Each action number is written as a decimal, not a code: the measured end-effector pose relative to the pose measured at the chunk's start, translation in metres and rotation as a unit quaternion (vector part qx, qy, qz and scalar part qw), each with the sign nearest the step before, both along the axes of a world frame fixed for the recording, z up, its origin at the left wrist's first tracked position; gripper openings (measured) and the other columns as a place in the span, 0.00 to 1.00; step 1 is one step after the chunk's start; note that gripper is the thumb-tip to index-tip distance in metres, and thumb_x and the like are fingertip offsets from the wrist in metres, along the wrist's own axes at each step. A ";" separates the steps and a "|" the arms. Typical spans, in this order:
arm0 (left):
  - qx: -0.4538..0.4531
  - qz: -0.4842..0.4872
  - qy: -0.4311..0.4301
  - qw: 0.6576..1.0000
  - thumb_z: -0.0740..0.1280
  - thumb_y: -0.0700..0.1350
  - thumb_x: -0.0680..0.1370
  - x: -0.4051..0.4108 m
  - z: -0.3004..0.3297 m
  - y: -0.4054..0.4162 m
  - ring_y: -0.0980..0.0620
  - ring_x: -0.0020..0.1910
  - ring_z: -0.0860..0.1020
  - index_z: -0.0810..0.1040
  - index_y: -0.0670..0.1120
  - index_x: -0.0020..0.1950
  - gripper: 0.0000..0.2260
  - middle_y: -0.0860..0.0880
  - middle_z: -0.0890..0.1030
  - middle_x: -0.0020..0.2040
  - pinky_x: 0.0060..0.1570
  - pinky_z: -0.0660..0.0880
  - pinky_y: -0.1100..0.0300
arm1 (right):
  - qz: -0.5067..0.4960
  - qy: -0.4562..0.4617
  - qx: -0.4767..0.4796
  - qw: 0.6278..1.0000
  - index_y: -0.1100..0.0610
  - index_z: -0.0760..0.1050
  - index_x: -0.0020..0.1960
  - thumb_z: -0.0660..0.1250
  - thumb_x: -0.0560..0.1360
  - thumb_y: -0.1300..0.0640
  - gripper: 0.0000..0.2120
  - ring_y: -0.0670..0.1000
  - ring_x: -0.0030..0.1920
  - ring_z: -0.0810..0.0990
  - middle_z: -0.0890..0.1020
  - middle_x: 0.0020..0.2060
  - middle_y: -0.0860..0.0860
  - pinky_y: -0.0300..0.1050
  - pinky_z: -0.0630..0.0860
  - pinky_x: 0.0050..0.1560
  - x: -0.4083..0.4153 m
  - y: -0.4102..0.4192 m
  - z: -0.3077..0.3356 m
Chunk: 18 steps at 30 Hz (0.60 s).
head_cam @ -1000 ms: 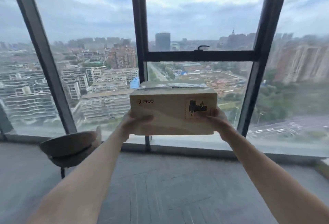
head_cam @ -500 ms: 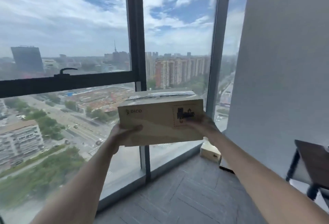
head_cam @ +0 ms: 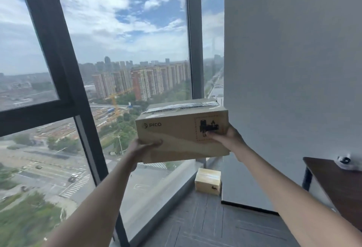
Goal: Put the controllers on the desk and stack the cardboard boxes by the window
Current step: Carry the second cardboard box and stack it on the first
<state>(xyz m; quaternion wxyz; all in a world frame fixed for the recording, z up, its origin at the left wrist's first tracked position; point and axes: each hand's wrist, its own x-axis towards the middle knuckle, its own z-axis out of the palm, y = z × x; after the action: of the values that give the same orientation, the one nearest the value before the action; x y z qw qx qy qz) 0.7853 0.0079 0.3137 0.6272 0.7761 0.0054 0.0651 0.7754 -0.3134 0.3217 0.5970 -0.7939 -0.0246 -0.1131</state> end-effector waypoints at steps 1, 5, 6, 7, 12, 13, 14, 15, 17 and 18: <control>0.001 -0.004 0.001 1.000 0.81 0.46 0.67 0.027 -0.001 0.002 0.50 0.47 0.84 0.82 0.47 0.60 0.22 0.47 0.86 0.51 0.34 0.80 0.60 | 0.000 0.005 0.003 1.000 0.41 0.75 0.62 0.80 0.62 0.37 0.32 0.49 0.58 0.81 0.84 0.56 0.42 0.49 0.78 0.59 0.028 0.002 -0.003; 0.007 -0.015 0.014 1.000 0.81 0.47 0.67 0.131 -0.015 0.021 0.50 0.46 0.84 0.81 0.48 0.60 0.23 0.47 0.86 0.52 0.33 0.81 0.60 | 0.003 0.017 0.007 1.000 0.43 0.75 0.64 0.80 0.64 0.40 0.31 0.48 0.58 0.80 0.83 0.57 0.42 0.49 0.77 0.61 0.131 0.020 -0.019; 0.008 -0.016 0.016 1.000 0.82 0.50 0.64 0.158 -0.020 0.028 0.49 0.47 0.84 0.81 0.49 0.60 0.26 0.48 0.86 0.52 0.36 0.82 0.57 | 0.003 0.017 0.006 1.000 0.43 0.75 0.64 0.80 0.65 0.41 0.30 0.49 0.58 0.80 0.83 0.56 0.42 0.50 0.77 0.62 0.157 0.026 -0.023; 0.011 -0.015 0.020 1.000 0.83 0.53 0.62 0.185 -0.024 0.034 0.49 0.48 0.84 0.81 0.50 0.60 0.28 0.49 0.86 0.52 0.40 0.83 0.54 | -0.001 0.018 0.005 1.000 0.44 0.75 0.64 0.80 0.66 0.43 0.29 0.49 0.58 0.81 0.84 0.56 0.42 0.51 0.77 0.63 0.184 0.033 -0.027; -0.005 -0.044 0.012 0.999 0.80 0.45 0.69 0.340 -0.039 0.053 0.52 0.44 0.83 0.80 0.48 0.60 0.22 0.50 0.85 0.50 0.34 0.79 0.59 | -0.033 0.025 0.013 0.999 0.45 0.76 0.64 0.80 0.66 0.44 0.29 0.49 0.58 0.82 0.84 0.55 0.42 0.53 0.78 0.63 0.318 0.058 -0.048; -0.006 -0.054 0.017 0.998 0.80 0.45 0.69 0.372 -0.040 0.054 0.52 0.43 0.83 0.80 0.48 0.60 0.21 0.49 0.85 0.51 0.32 0.78 0.60 | -0.043 0.031 0.015 0.998 0.44 0.76 0.63 0.80 0.66 0.43 0.28 0.49 0.59 0.82 0.85 0.55 0.42 0.54 0.78 0.63 0.342 0.060 -0.051; -0.004 -0.067 0.025 0.997 0.80 0.45 0.69 0.402 -0.043 0.053 0.52 0.44 0.83 0.80 0.48 0.60 0.21 0.48 0.85 0.51 0.32 0.77 0.60 | -0.053 0.039 0.014 0.998 0.44 0.77 0.63 0.80 0.65 0.43 0.29 0.49 0.59 0.82 0.85 0.54 0.41 0.54 0.78 0.63 0.365 0.060 -0.053; -0.001 -0.080 0.037 0.996 0.80 0.46 0.69 0.430 -0.046 0.051 0.51 0.44 0.83 0.80 0.48 0.59 0.21 0.48 0.85 0.52 0.32 0.77 0.60 | -0.065 0.046 0.013 0.997 0.43 0.77 0.62 0.80 0.63 0.41 0.30 0.49 0.59 0.82 0.85 0.54 0.41 0.54 0.78 0.64 0.386 0.060 -0.055; 0.003 -0.108 0.055 0.993 0.81 0.48 0.68 0.483 -0.054 0.046 0.48 0.47 0.84 0.80 0.48 0.59 0.22 0.47 0.85 0.52 0.35 0.79 0.57 | -0.092 0.062 0.010 0.994 0.41 0.77 0.60 0.80 0.60 0.37 0.31 0.49 0.59 0.82 0.85 0.54 0.40 0.55 0.78 0.64 0.425 0.055 -0.058; 0.004 -0.118 0.063 0.991 0.82 0.50 0.66 0.509 -0.057 0.042 0.47 0.49 0.84 0.80 0.48 0.59 0.24 0.47 0.86 0.52 0.38 0.81 0.54 | -0.101 0.070 0.008 0.992 0.39 0.77 0.59 0.79 0.61 0.38 0.28 0.49 0.59 0.82 0.84 0.54 0.40 0.56 0.78 0.64 0.443 0.051 -0.059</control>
<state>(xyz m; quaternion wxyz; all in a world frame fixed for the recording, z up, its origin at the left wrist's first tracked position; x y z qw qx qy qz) 1.2938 0.0503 0.2569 0.6258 0.7763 -0.0471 -0.0584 1.2188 -0.2627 0.2627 0.5891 -0.7935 0.0980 -0.1173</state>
